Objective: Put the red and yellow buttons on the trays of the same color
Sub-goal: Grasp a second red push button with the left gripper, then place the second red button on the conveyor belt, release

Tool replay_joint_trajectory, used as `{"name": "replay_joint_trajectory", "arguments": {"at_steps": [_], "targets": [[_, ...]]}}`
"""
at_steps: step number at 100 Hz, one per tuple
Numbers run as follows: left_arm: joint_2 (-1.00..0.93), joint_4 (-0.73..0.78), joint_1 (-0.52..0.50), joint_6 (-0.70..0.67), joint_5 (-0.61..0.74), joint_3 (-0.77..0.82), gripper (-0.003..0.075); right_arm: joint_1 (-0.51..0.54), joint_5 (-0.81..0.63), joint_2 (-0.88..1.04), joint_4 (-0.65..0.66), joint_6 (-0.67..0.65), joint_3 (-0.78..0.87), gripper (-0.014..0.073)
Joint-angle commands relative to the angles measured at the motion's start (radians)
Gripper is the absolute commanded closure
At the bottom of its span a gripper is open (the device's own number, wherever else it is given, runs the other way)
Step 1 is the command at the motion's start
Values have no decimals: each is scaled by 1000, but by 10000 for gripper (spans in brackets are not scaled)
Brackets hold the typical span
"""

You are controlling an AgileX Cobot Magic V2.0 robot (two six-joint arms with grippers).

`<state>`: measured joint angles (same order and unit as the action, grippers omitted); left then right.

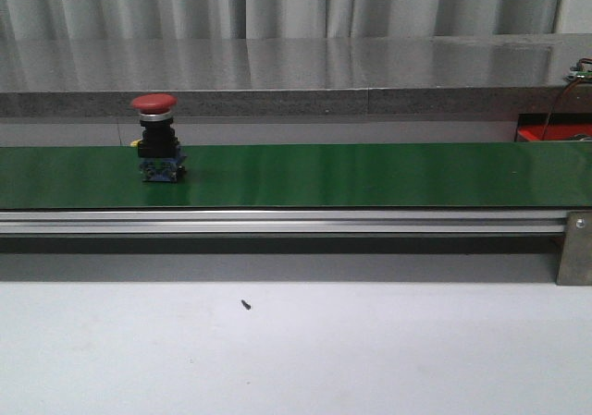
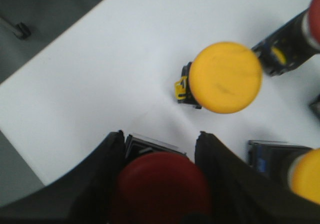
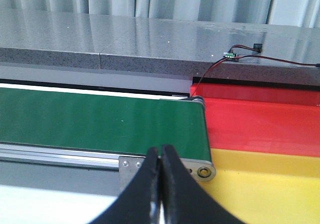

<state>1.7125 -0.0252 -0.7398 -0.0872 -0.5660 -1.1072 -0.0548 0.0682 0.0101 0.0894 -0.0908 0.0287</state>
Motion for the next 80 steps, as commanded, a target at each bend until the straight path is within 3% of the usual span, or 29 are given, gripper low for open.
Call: {"name": "replay_joint_trajectory", "arguments": {"at_steps": [1,15,31,55,80], "targets": [[-125,-29,15,-9,31,-24,657,2,-80,18,11,2,-18,662],[-235,-42,83,-9,36,-37,657,2,-80,18,11,2,-18,662],[-263,-51,226,17,-5,-119,657,2,-80,18,11,2,-18,662],[-212,-51,423,26,9,-211,657,2,-80,18,11,2,-18,662],[-81,-58,534,26,-2,-274,656,2,-80,18,11,2,-18,662]]}}
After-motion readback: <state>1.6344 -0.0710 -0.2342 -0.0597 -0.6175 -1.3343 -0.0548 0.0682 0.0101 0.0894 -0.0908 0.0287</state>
